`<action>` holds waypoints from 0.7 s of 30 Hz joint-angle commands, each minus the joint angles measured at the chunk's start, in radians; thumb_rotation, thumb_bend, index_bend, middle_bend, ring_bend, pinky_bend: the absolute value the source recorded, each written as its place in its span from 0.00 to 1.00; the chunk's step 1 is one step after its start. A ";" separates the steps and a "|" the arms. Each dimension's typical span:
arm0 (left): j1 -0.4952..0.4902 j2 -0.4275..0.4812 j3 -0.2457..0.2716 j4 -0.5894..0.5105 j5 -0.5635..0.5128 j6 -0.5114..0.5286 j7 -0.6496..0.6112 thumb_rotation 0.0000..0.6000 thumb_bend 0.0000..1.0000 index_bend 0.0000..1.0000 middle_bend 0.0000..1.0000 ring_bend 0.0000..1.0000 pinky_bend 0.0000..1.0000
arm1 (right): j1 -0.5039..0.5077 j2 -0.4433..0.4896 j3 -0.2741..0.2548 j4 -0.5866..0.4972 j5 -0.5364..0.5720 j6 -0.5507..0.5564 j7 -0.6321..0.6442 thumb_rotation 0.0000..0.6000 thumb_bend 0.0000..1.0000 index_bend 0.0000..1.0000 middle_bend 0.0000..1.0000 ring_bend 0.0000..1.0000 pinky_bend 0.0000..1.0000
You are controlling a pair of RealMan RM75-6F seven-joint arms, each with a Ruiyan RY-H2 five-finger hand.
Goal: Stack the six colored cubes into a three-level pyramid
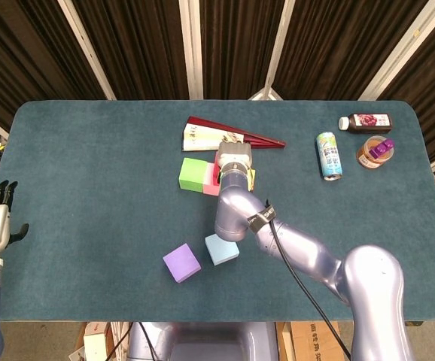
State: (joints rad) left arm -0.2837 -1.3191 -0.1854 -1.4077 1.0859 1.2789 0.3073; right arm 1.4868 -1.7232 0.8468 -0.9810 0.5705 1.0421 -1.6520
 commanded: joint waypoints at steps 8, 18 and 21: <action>0.001 0.001 0.000 -0.001 0.000 0.002 0.000 1.00 0.36 0.08 0.02 0.00 0.00 | -0.006 0.005 0.015 -0.012 0.021 0.012 -0.037 1.00 0.34 0.25 0.18 0.07 0.00; 0.000 -0.001 0.001 -0.001 0.001 0.003 0.003 1.00 0.36 0.08 0.02 0.00 0.00 | -0.013 0.010 0.030 -0.029 0.023 0.017 -0.044 1.00 0.34 0.21 0.18 0.05 0.00; 0.000 -0.001 0.001 -0.001 0.000 0.003 0.003 1.00 0.36 0.08 0.02 0.00 0.00 | -0.013 0.010 0.032 -0.031 0.023 0.018 -0.045 1.00 0.34 0.19 0.16 0.04 0.00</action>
State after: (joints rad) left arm -0.2835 -1.3200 -0.1847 -1.4083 1.0861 1.2822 0.3100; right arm 1.4734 -1.7131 0.8787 -1.0123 0.5936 1.0601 -1.6972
